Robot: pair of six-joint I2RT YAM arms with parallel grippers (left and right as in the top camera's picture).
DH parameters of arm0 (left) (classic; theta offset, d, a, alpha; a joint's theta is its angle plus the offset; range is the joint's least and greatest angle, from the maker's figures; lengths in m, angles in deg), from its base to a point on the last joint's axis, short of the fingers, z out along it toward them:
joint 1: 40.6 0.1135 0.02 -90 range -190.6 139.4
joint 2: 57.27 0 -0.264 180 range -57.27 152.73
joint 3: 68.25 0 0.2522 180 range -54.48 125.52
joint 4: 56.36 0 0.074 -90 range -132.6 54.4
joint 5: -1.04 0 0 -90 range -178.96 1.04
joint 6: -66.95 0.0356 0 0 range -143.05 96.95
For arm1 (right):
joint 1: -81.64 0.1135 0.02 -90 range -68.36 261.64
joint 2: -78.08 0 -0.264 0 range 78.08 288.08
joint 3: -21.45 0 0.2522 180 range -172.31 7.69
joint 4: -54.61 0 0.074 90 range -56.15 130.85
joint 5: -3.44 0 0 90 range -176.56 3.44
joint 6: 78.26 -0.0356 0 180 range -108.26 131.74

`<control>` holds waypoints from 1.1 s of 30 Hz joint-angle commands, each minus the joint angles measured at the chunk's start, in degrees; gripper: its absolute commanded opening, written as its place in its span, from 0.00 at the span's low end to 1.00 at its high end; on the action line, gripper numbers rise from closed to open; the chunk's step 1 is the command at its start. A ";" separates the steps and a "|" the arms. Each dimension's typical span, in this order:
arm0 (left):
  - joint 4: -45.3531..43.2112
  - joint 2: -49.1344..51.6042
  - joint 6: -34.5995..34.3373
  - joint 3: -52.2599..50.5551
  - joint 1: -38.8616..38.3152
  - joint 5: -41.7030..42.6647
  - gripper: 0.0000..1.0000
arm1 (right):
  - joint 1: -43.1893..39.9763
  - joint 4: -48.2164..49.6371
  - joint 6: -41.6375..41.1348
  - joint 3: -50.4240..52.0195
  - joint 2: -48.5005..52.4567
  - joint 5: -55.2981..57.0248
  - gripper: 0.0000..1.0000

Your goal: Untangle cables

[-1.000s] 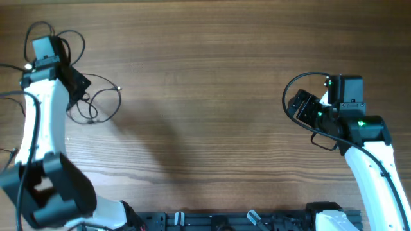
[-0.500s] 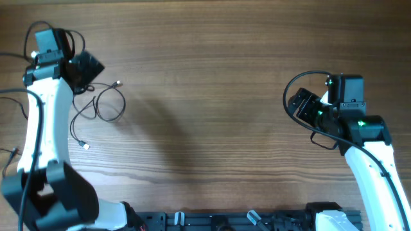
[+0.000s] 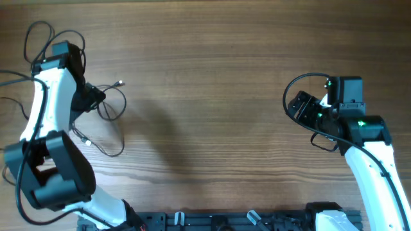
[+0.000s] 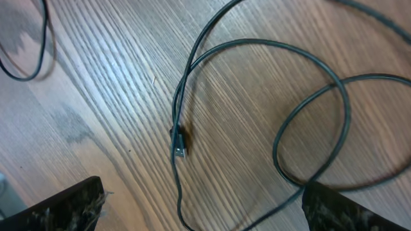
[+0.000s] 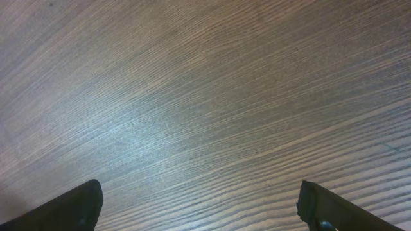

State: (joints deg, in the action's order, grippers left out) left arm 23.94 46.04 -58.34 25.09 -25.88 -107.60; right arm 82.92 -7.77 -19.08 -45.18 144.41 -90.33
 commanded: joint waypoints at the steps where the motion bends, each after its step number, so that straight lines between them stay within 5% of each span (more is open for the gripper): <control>1: -0.24 0.52 -1.38 -0.55 -0.09 8.37 1.00 | -0.17 0.20 -0.68 -0.07 0.24 0.79 1.00; 5: 0.72 0.55 2.95 -0.61 -2.82 16.57 1.00 | -0.17 0.17 -0.68 -0.07 0.35 0.81 1.00; 7: 5.40 0.55 1.38 -0.61 -5.20 10.08 1.00 | -0.17 -0.22 -0.68 -0.04 0.63 0.81 1.00; 11: 14.95 0.55 -16.70 -3.91 -7.28 -7.85 0.98 | -0.17 -1.31 -0.63 0.00 2.23 0.87 0.99; 13: 13.64 0.55 -16.65 -7.30 -7.19 -7.41 0.70 | -0.17 -1.36 -0.61 0.00 3.06 0.87 1.00; 16: 5.27 0.52 -16.61 -16.87 -6.43 -5.66 0.04 | -0.17 -1.11 -0.61 0.00 5.25 0.85 1.00; 23: -13.77 0.55 -16.37 -30.62 -3.23 2.12 0.07 | -0.17 0.11 -0.63 0.00 9.29 0.81 1.00; 30: -39.82 0.52 -11.32 -31.06 -2.10 3.02 0.06 | -0.17 -0.55 -0.63 0.00 9.33 0.81 1.00; 33: -40.63 0.46 -10.95 -27.74 -0.11 5.14 0.04 | -0.17 -1.62 -0.63 0.00 9.33 0.79 1.00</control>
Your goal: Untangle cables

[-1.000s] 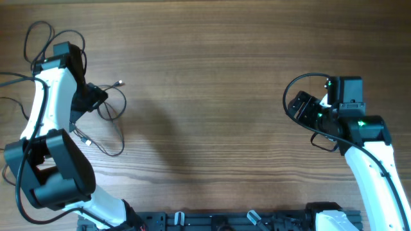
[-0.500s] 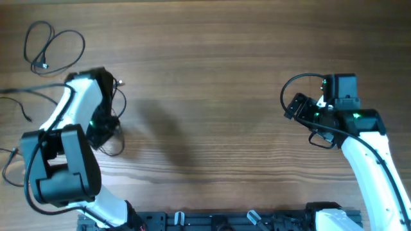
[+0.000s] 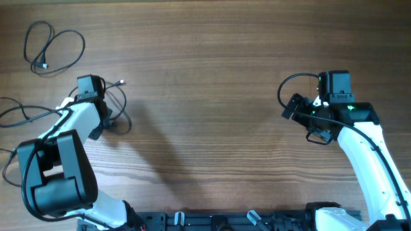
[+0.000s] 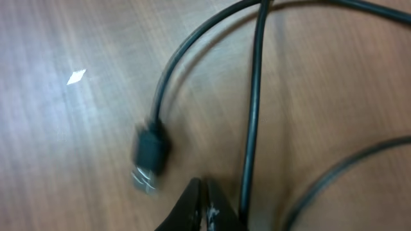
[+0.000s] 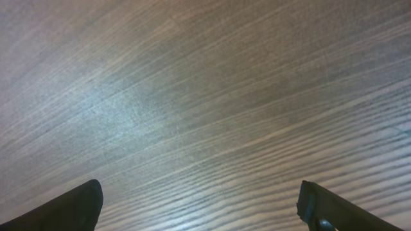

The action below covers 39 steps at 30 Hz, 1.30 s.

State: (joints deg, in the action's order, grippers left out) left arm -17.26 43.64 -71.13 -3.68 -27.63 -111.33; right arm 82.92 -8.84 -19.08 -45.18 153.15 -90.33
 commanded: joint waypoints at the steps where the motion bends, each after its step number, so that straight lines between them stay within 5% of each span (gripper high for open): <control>1: 2.23 2.64 1.84 2.01 2.03 10.78 0.04 | -0.17 -0.52 -0.68 0.00 0.59 0.79 1.00; 9: 19.61 -14.36 3.98 10.69 2.64 19.19 0.04 | -0.17 -0.50 -0.68 0.00 0.59 -1.16 1.00; 14: 18.03 -39.12 25.59 11.15 1.90 37.81 0.10 | -0.17 0.94 -0.83 0.00 0.59 -1.16 1.00; 18: 19.67 -55.91 31.85 11.13 -0.68 42.05 0.21 | -0.17 2.69 -0.90 0.00 0.59 -1.16 1.00; 19: 20.48 -58.95 31.82 11.13 -0.87 41.59 0.55 | -0.17 2.73 -0.90 0.00 0.59 -1.14 1.00; 20: 21.97 -64.00 31.82 11.13 -0.87 39.93 1.00 | -0.17 2.73 -0.85 0.00 0.59 -1.14 1.00; 29: 30.18 -75.06 31.80 11.06 -0.90 39.26 1.00 | -0.17 8.46 -2.38 0.00 0.59 -1.14 1.00; 39: 49.40 -84.35 31.80 10.93 -5.16 39.26 1.00 | -0.17 8.66 -2.36 0.00 0.59 -1.14 1.00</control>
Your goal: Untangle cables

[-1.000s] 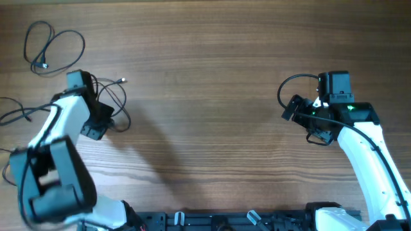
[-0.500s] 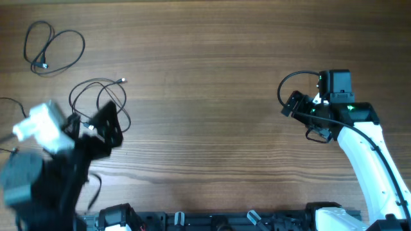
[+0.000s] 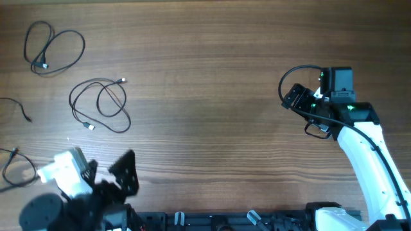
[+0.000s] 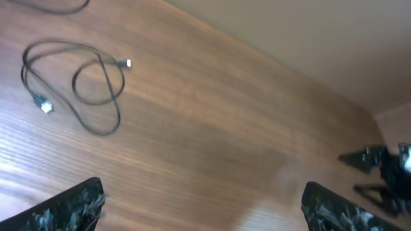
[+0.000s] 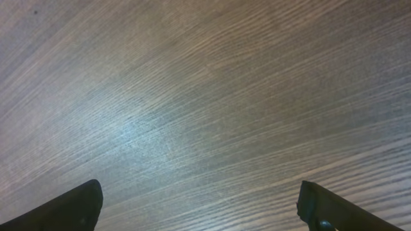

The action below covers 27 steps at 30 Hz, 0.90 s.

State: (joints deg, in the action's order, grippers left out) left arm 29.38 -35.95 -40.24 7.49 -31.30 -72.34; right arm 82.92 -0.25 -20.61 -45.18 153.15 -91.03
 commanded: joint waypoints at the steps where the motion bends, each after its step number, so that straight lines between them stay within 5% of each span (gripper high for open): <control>1: 4.37 -7.28 0.92 -0.24 -2.10 0.26 1.00 | -0.17 0.07 -0.83 0.00 0.59 -0.42 1.00; 10: 18.60 -20.98 0.87 0.72 -7.23 0.28 1.00 | -0.17 0.07 -0.85 0.00 0.59 -0.44 1.00; 17: 18.64 -21.03 -0.13 0.72 -7.89 0.31 1.00 | -0.17 0.07 -0.83 0.00 0.59 -0.44 1.00; 20: 17.49 -21.03 -9.46 0.72 -7.87 0.48 1.00 | -0.17 0.07 -0.87 0.00 0.59 -0.44 1.00; 27: 8.39 -21.03 -8.68 0.52 -7.87 -5.53 1.00 | -0.17 0.07 -0.83 0.00 0.59 -0.44 1.00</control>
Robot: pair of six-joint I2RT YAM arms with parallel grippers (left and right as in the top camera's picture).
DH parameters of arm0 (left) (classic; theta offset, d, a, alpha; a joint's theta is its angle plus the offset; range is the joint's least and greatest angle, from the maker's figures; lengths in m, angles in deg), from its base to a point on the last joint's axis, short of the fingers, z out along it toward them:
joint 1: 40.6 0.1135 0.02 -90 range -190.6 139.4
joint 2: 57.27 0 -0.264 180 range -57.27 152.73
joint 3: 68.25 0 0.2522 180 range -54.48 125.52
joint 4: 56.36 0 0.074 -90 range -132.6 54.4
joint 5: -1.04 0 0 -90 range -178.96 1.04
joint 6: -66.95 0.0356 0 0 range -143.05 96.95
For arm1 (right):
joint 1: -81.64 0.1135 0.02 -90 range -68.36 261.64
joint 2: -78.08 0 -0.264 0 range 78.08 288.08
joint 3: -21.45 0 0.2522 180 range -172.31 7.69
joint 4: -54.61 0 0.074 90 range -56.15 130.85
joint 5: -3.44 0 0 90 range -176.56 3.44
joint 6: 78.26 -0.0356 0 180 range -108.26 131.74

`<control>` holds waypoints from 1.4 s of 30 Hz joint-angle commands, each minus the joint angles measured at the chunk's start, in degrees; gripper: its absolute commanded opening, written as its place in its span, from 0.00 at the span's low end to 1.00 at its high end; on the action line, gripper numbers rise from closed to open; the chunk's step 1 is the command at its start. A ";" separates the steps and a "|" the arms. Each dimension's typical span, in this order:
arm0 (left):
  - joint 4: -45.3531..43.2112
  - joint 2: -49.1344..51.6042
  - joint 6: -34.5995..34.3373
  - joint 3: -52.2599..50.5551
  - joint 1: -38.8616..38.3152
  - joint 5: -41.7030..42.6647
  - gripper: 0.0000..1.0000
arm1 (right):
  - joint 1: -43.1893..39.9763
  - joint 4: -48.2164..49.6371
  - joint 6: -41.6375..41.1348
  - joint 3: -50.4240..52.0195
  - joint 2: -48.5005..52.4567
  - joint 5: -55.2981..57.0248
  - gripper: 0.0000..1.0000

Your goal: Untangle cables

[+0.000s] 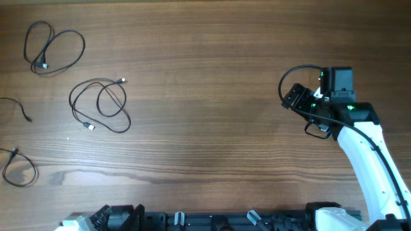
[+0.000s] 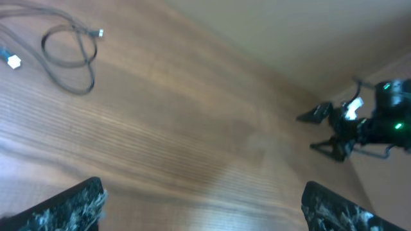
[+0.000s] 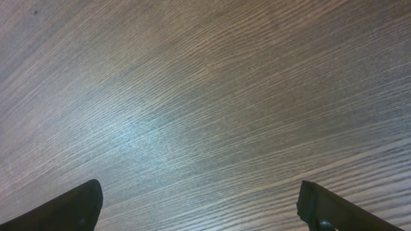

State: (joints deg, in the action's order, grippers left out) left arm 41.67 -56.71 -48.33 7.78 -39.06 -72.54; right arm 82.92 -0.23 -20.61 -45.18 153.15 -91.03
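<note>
Black cables lie apart on the wooden table (image 1: pixel 212 128). One small looped cable (image 1: pixel 54 48) lies at the far left. A larger coiled cable (image 1: pixel 99 106) lies nearer the middle and also shows as the coiled cable (image 2: pixel 67 48) in the left wrist view. A cable end (image 1: pixel 19 110) and a small loop (image 1: pixel 16 168) lie at the left edge. My left gripper (image 2: pixel 205 202) is open, high above the table's near side, holding nothing. My right gripper (image 1: pixel 294 96) is open over bare wood at the right, as the right gripper (image 3: pixel 202 202) view shows.
The right arm's own cable (image 1: pixel 292 80) loops beside its wrist. Only a sliver of the left arm (image 1: pixel 96 218) shows at the near edge. A black rail (image 1: pixel 218 221) runs along the near side.
The left arm has drawn back from the near left corner almost out of the overhead view, and its wrist camera now looks across the table. The cables and right arm have not moved.
My left gripper was open over a bunch of cables at the far left. Then it was shut low beside a plug of the coiled cable, with the small looped cable lying apart. Then it was open at the near left corner, and now farther back.
</note>
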 commanded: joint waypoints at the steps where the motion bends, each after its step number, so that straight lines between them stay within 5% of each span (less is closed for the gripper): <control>1: -6.36 -0.26 -0.68 -0.35 -0.11 -10.14 1.00 | -0.17 0.04 -0.83 0.00 0.59 -0.44 1.00; 17: -44.76 -0.24 -4.37 -33.05 -0.11 -13.35 1.00 | -0.17 0.04 -0.83 0.00 0.59 -0.44 1.00; 28: -78.86 -0.22 -3.82 -57.48 -0.11 -14.40 1.00 | -0.17 0.04 -0.85 0.00 0.59 -0.44 1.00; 40: -82.58 -0.22 1.97 -61.90 -0.11 -10.95 1.00 | -0.17 0.04 -0.85 0.00 0.59 -0.44 1.00; 42: -82.38 -0.22 9.81 -61.90 -0.11 -5.81 1.00 | -0.17 0.04 -0.85 0.00 0.59 -0.44 1.00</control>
State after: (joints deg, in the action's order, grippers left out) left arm -40.86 -56.71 -47.87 -53.69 -39.06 -84.93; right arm 82.92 -0.23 -20.61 -45.18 153.15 -91.03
